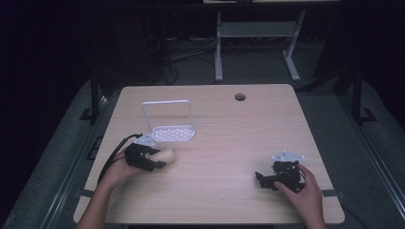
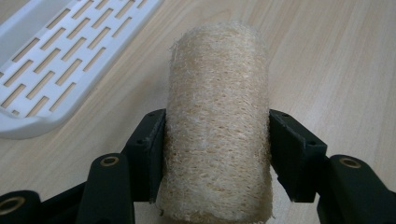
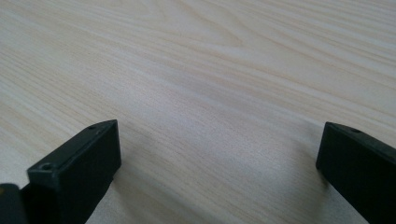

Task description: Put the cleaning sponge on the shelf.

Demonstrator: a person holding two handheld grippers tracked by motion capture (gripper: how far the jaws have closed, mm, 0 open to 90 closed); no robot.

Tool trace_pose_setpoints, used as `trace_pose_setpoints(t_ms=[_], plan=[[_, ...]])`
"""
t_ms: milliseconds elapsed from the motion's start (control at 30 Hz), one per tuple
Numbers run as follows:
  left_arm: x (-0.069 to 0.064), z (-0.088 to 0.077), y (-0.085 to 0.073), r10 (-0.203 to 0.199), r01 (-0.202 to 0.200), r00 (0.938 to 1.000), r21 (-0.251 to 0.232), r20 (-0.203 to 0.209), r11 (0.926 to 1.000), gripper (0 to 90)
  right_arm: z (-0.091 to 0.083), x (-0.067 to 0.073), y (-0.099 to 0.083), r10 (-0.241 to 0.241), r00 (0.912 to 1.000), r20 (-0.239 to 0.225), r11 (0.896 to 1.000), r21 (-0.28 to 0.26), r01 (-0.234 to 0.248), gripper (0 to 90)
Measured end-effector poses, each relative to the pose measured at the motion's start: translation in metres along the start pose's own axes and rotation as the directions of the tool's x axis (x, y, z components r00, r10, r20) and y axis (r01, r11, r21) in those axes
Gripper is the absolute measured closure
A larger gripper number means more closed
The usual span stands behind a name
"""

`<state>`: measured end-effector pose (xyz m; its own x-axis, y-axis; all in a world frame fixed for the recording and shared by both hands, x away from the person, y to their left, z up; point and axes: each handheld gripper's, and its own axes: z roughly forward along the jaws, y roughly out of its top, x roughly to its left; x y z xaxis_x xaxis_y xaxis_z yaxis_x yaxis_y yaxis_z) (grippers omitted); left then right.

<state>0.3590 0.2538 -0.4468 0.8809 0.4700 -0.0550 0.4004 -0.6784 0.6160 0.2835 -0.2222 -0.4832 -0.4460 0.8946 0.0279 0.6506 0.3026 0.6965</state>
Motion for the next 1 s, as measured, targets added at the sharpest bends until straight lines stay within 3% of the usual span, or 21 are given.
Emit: trace_pose_setpoints(t_ms=[100,333,700,1000], plan=[[0.000,-0.001,0.002,-0.016,0.016,0.9993,-0.008,-0.033,0.9998,41.3,0.000,0.000,0.000,-0.001,1.0000,0.000,1.000,0.000,0.001,0.0],[-0.002,-0.004,0.006,-0.040,0.038,0.9975,-0.038,-0.058,0.9986,41.3,0.000,0.000,0.000,0.000,1.0000,0.000,1.000,0.000,0.000,0.0],[-0.001,-0.005,0.014,-0.085,0.077,0.9888,-0.072,-0.122,0.9944,41.3,0.000,0.000,0.000,0.000,1.0000,0.000,1.000,0.000,0.000,0.0],[0.000,-0.008,0.023,-0.120,0.107,0.9820,-0.097,-0.146,0.9895,41.3,0.000,0.000,0.000,0.000,1.0000,0.000,1.000,0.001,0.000,0.0]])
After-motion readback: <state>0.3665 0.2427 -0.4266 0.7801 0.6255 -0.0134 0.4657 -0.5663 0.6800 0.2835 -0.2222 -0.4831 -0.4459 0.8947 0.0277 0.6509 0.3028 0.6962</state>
